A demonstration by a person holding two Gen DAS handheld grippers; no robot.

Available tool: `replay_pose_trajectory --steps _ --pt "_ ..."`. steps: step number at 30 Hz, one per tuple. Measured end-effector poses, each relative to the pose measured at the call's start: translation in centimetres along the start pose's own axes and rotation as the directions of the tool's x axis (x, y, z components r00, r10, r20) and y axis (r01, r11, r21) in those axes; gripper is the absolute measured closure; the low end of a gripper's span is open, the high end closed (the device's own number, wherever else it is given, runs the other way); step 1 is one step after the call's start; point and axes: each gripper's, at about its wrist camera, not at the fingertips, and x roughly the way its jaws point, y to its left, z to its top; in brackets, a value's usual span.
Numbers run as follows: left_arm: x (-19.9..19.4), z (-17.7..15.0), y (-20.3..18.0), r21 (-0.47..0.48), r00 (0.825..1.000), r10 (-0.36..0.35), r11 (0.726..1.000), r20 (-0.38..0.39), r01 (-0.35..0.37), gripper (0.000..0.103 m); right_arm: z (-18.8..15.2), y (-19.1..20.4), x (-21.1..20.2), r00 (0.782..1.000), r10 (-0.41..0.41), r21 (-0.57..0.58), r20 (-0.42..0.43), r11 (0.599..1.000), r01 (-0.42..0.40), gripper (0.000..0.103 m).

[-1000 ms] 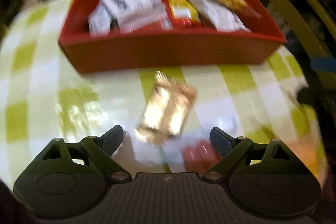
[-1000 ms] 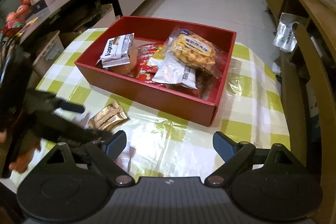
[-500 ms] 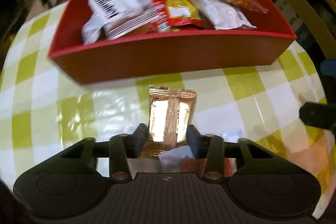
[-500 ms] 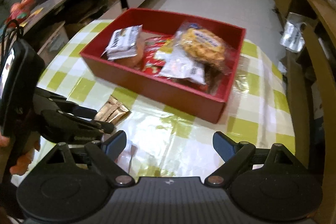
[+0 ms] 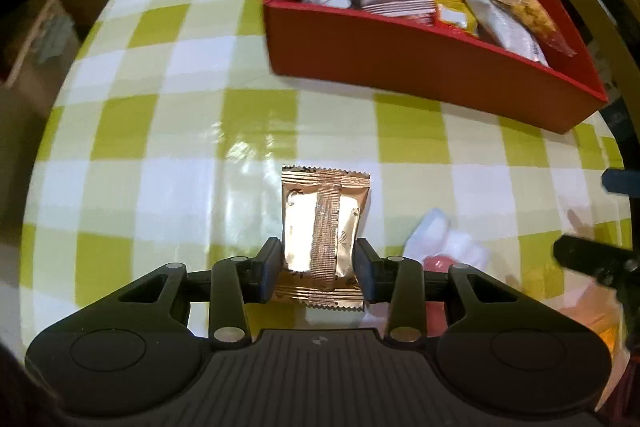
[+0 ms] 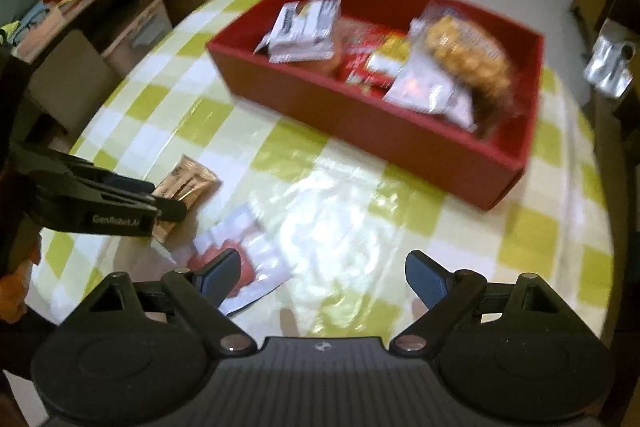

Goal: Organize snacks
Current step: 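Grasp the gold packet with the left gripper while the right gripper grasps the sausage tray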

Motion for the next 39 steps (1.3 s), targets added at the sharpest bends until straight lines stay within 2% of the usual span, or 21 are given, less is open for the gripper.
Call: replay_pose_trajectory --steps 2,5,8,10,12,14,17,22,23,27,30,32,33,35,36,39 --pt "-0.1 -0.5 0.6 -0.017 1.000 0.009 1.000 -0.006 -0.009 0.056 -0.5 0.8 0.8 1.000 -0.001 0.024 -0.022 1.000 0.002 0.005" --pt "-0.4 -0.7 1.4 -0.042 1.000 0.025 0.999 0.003 -0.024 0.056 -1.7 1.9 2.0 0.998 0.037 0.118 -0.048 0.993 -0.031 0.004" --pt "-0.8 -0.2 2.2 -0.077 1.000 0.003 0.997 0.006 -0.002 0.056 -2.8 3.2 3.2 0.994 0.086 0.205 -0.068 0.976 -0.071 0.004" --pt "-1.3 -0.3 2.9 -0.092 1.000 -0.023 0.995 0.016 0.024 0.056 -2.9 4.3 3.9 0.994 0.076 0.208 -0.080 0.976 -0.058 0.004" --pt "-1.6 -0.4 3.6 -0.096 0.999 -0.039 0.995 0.022 0.041 0.056 -2.4 5.8 3.9 0.997 0.046 0.111 -0.065 0.993 -0.039 0.004" --pt "-1.9 -0.7 4.3 -0.098 0.997 -0.069 0.993 0.018 0.070 0.056 -1.7 7.3 3.6 0.999 -0.005 -0.038 -0.038 0.999 0.003 0.004" --pt "-1.9 -1.0 5.5 -0.101 0.996 -0.092 0.990 0.013 0.093 0.056 -0.6 8.4 4.3 0.998 -0.015 -0.222 -0.061 0.975 0.001 0.004" --pt "-1.8 -0.9 7.3 -0.130 0.988 -0.151 0.980 0.007 0.151 0.056 0.9 9.1 6.9 0.988 -0.006 -0.385 -0.155 0.921 -0.055 0.004" --pt "-1.7 -0.8 7.4 -0.129 0.988 -0.156 0.979 0.004 0.155 0.056 1.2 9.3 7.7 0.984 -0.011 -0.404 -0.180 0.912 -0.064 0.001" --pt "-0.9 -0.8 7.1 -0.103 0.987 -0.158 0.983 -0.026 0.154 0.056 1.6 9.6 9.3 0.981 -0.023 -0.450 -0.194 0.890 -0.068 0.000" --pt "-0.2 -0.9 7.0 -0.098 0.986 -0.160 0.983 -0.051 0.154 0.056 0.7 9.5 9.0 0.979 -0.039 -0.433 -0.199 0.900 -0.052 0.000" --pt "0.3 -0.9 6.7 -0.093 0.987 -0.144 0.986 -0.065 0.138 0.044 -0.2 9.7 8.7 0.981 -0.038 -0.432 -0.188 0.901 -0.048 0.000" --pt "0.6 -0.9 6.6 -0.091 0.989 -0.131 0.988 -0.066 0.125 0.041 -0.6 9.6 8.6 0.985 -0.037 -0.423 -0.171 0.905 -0.040 0.000" --pt "0.8 -0.9 6.1 -0.079 0.990 -0.123 0.990 -0.067 0.118 0.028 -1.0 9.4 8.5 0.989 -0.034 -0.379 -0.141 0.925 -0.023 0.000" --pt "0.8 -1.0 5.7 -0.074 0.991 -0.115 0.991 -0.066 0.110 0.026 -1.2 9.3 8.4 0.991 -0.039 -0.359 -0.130 0.933 -0.011 0.000" --pt "1.0 -1.3 4.5 -0.040 0.997 -0.051 0.998 -0.055 0.049 0.027 -2.1 9.0 7.9 0.993 -0.039 -0.337 -0.111 0.941 0.000 0.000"
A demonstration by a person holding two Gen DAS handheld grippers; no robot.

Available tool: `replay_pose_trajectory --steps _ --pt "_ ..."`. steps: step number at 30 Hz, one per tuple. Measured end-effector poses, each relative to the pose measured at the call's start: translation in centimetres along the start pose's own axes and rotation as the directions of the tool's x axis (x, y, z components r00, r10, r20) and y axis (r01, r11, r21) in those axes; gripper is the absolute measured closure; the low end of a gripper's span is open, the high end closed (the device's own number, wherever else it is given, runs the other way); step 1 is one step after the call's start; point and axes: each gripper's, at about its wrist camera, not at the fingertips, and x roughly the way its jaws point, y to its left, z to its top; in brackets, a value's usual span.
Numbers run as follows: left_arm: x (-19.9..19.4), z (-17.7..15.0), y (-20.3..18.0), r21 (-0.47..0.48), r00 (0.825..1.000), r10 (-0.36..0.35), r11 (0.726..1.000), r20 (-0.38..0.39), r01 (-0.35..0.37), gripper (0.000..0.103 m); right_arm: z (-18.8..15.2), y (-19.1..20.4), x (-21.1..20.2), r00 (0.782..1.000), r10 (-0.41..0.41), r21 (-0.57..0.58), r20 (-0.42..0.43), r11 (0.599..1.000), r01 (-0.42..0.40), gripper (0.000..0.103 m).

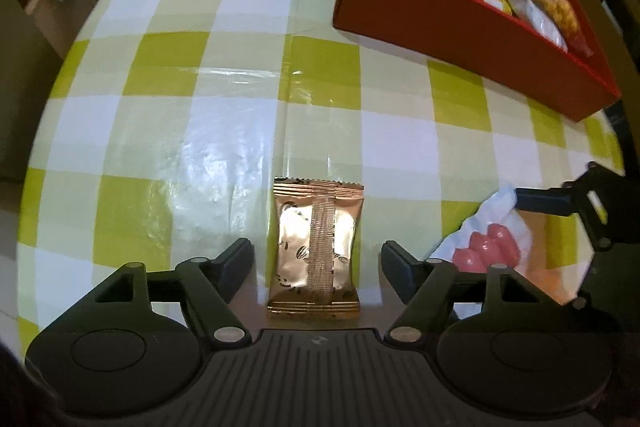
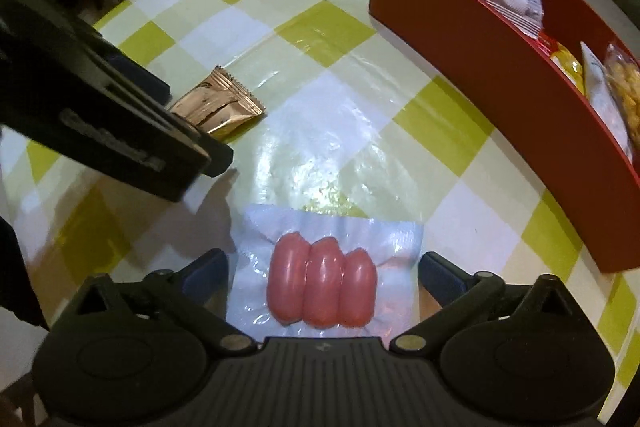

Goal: Organize snacks
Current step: 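Grasp the gold packet with the left gripper while the right gripper grasps the sausage tray, then carry the gold packet and sausage tray over the red box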

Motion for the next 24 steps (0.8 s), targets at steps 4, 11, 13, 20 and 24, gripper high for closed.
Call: replay_pose_trajectory --steps 4,11,13,20,24 --pt "-0.2 -0.7 -0.9 0.034 0.995 0.092 0.995 0.031 -0.093 0.046 -1.1 -0.2 -1.1 1.000 -0.013 0.015 0.001 1.000 0.013 0.004" --pt "-1.1 -0.8 -1.5 -0.008 0.998 0.062 0.998 0.033 -0.062 0.055 -1.8 -1.9 -4.5 0.998 -0.021 0.107 0.062 0.994 0.014 0.009" --pt "-1.7 -0.7 -2.0 -0.006 0.997 0.051 0.999 0.053 -0.051 0.055 -2.0 -2.5 -5.2 0.996 -0.032 0.139 0.081 0.990 0.020 0.009" --pt "-3.5 0.6 -3.5 -0.017 0.992 0.013 1.000 0.126 -0.011 0.055 -1.9 -5.3 -8.6 0.979 -0.075 0.256 0.191 0.966 0.024 0.009" --pt "-5.1 1.7 -4.6 -0.008 0.981 -0.002 1.000 0.193 0.003 0.055 -1.8 -7.3 -10.8 0.961 -0.105 0.321 0.257 0.947 0.018 0.009"
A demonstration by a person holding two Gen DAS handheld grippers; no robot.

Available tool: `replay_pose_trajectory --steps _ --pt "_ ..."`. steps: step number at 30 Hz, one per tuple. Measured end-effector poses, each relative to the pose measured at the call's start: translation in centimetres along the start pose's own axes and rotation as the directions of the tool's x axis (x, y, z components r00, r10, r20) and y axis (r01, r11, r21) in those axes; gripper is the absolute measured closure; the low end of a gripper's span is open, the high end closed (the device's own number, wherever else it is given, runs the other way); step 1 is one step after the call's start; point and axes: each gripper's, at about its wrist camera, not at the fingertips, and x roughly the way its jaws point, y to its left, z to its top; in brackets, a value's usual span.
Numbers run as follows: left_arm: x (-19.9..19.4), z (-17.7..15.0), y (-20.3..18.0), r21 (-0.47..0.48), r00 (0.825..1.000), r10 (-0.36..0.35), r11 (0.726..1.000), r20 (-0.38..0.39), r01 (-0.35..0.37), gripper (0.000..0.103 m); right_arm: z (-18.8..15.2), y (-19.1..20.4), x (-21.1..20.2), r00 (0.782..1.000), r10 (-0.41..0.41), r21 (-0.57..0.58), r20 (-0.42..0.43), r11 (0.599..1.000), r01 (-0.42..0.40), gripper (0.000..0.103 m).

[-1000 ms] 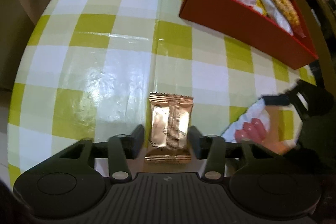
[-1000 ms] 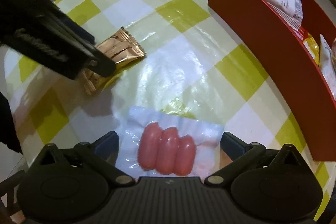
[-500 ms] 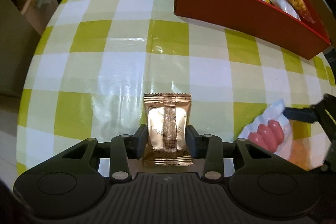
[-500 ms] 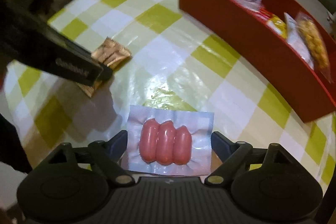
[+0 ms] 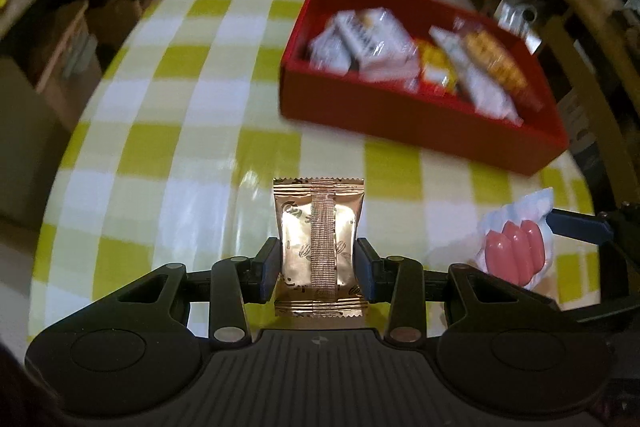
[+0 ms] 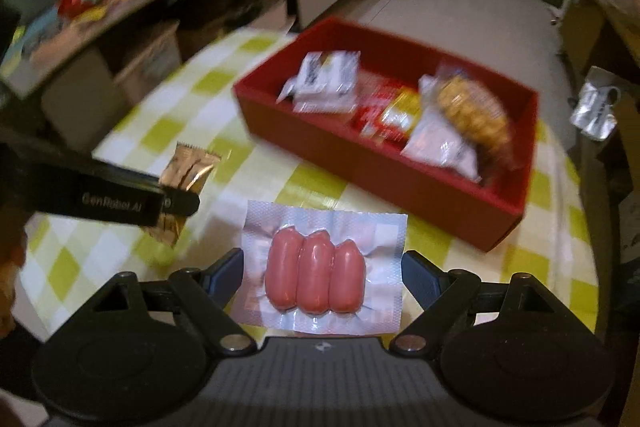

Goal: Organize snacks
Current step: 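Carry the gold packet and sausage tray over the red box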

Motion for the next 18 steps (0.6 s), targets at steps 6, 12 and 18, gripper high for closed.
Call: replay_pose_trajectory --steps 6,12,18 --pt "-1.4 2.3 -2.0 0.004 0.997 -0.028 1.000 0.075 0.028 0.055 2.1 -2.1 -1.9 0.996 -0.016 0.065 0.086 0.998 0.010 0.009" --pt "-2.2 4.2 -4.1 0.034 0.988 -0.005 0.999 0.154 0.000 0.055 3.7 -3.1 -2.7 0.989 -0.037 0.077 0.144 0.997 0.026 0.009" --pt "-1.8 5.8 -5.4 0.034 0.985 -0.015 0.999 0.174 0.009 0.055 4.7 -4.3 -2.6 0.982 -0.085 0.084 0.166 0.994 0.072 0.009"
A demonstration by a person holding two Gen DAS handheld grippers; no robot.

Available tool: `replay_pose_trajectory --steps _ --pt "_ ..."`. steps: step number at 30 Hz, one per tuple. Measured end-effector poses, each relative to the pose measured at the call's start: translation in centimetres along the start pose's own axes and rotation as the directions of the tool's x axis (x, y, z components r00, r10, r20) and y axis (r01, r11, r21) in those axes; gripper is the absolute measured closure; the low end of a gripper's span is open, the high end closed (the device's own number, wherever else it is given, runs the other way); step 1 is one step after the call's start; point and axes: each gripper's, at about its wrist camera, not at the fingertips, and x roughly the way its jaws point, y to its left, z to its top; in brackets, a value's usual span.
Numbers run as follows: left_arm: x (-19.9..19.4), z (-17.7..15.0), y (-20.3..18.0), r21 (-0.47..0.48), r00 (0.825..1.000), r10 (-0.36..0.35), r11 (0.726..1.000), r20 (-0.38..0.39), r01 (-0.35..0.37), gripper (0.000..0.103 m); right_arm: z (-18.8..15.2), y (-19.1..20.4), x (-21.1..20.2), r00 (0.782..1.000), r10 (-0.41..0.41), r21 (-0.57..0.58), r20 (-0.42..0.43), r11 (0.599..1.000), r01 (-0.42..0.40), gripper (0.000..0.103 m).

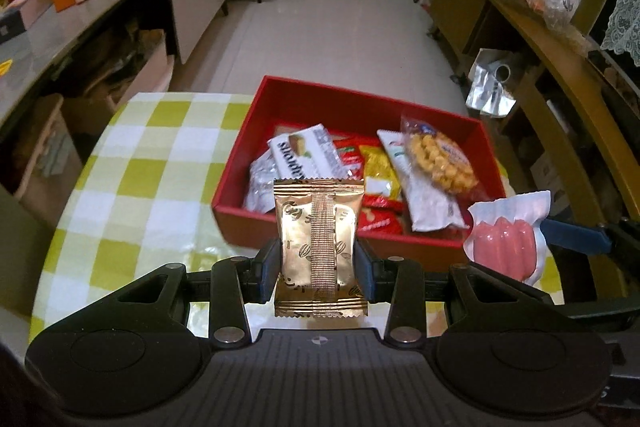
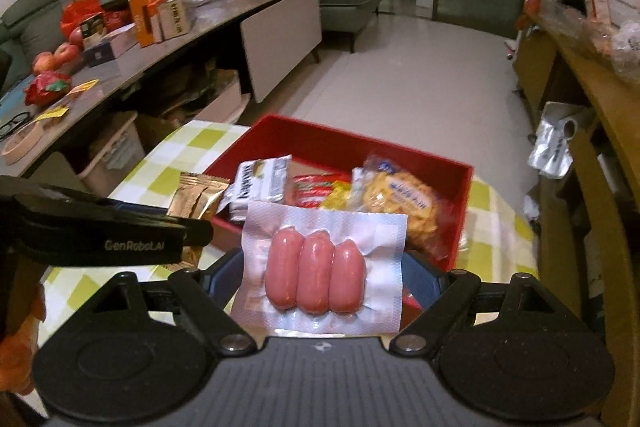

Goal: Organize snacks
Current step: 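Carry the gold packet and sausage tray over the red box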

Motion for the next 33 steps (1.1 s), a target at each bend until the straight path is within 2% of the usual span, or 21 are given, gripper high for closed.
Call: replay_pose_trajectory --steps 12,19,33 --pt "1.8 3.1 -2.7 0.032 0.998 0.042 0.998 0.056 -0.044 0.055 3.2 -3.5 1.3 0.996 -0.065 0.072 0.066 0.996 0.061 0.009" --pt "3.5 4.8 -3.3 0.025 0.996 0.064 0.998 0.065 -0.065 0.055 4.3 -4.6 3.3 0.995 -0.079 0.090 0.065 0.993 0.073 0.009" --pt "6.0 6.2 -4.0 0.040 0.991 0.115 0.992 0.062 -0.118 0.055 5.2 -5.7 6.4 0.993 -0.107 0.102 0.040 0.989 0.103 0.009"
